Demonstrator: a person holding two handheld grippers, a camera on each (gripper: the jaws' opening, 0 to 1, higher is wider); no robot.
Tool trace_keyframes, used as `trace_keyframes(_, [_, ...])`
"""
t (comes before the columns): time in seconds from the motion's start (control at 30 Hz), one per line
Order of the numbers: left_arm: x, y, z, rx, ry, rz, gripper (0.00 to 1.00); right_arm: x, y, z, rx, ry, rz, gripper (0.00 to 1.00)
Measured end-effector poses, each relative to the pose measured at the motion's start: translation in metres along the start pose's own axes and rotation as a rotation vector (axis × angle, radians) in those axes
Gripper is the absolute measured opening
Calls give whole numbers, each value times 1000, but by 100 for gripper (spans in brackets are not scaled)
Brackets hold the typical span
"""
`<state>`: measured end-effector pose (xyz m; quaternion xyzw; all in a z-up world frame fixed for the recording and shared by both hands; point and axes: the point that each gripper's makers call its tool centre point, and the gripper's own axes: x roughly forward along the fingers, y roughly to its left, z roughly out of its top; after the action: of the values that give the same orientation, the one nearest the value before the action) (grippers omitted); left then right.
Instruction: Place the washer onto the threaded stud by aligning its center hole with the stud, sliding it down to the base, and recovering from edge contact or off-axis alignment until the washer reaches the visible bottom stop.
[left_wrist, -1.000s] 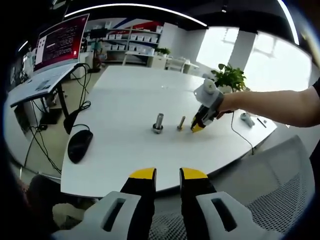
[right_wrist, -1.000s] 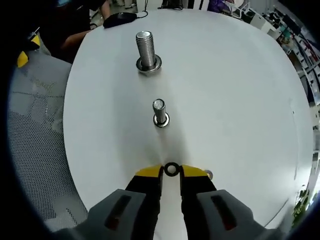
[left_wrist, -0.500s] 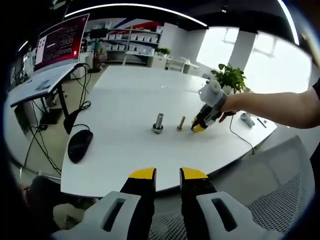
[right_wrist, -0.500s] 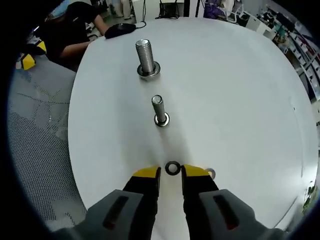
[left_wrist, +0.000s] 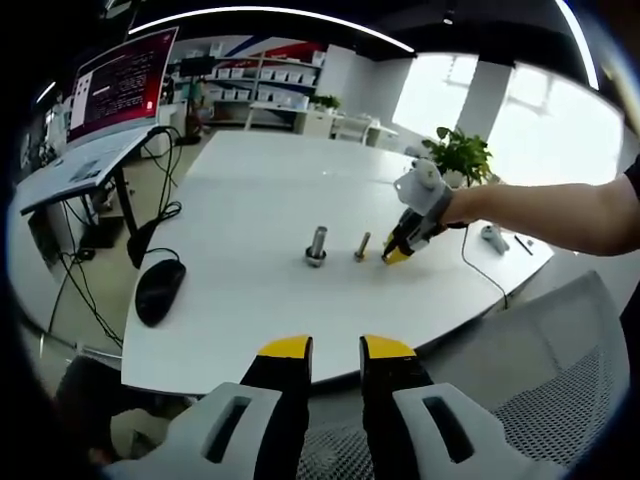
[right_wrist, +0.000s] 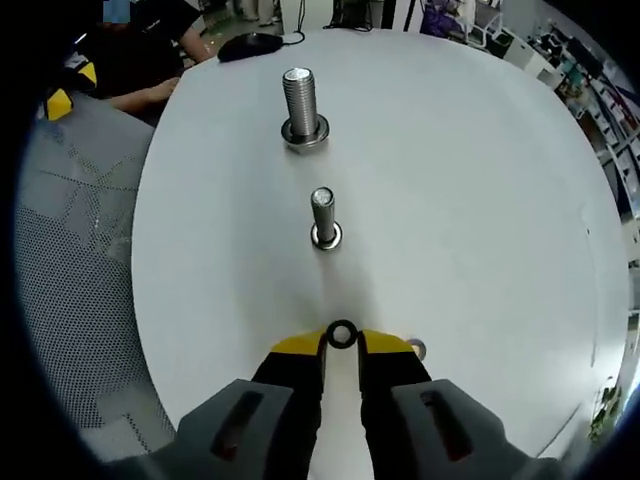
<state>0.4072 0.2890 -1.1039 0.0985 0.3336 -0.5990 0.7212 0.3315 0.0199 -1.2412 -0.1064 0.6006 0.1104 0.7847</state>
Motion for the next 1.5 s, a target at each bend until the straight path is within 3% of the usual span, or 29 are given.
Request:
trace_keyframes(0.3, [0, 0, 1, -2, 0, 3, 16, -1, -1, 1, 51, -52, 7, 14])
trace_keyframes(0.47, [0, 0, 1, -3, -1, 4, 16, -1, 1, 2, 56, -43, 6, 14])
trace_keyframes(0.57, [0, 1, 0, -5, -4, 6, 16, -1, -1, 4, 102, -50, 20, 14])
trace_keyframes(0.7, [0, 2, 1, -8, -7, 7, 17, -8, 4, 12, 156, -110, 6, 14])
trace_keyframes(0.9, [0, 1, 0, -5, -5, 4, 17, -28, 0, 34, 144, -151, 6, 14])
trace_keyframes(1.1, [0, 1, 1, -6, -6, 4, 17, -45, 5, 58, 98, -196, 57, 14])
trace_keyframes(1.3, [0, 0, 1, -3, -4, 2, 17, -53, 6, 68, 73, -203, 66, 14])
trace_keyframes(1.5, [0, 0, 1, -3, -5, 2, 17, -48, 5, 70, 52, -185, 67, 14])
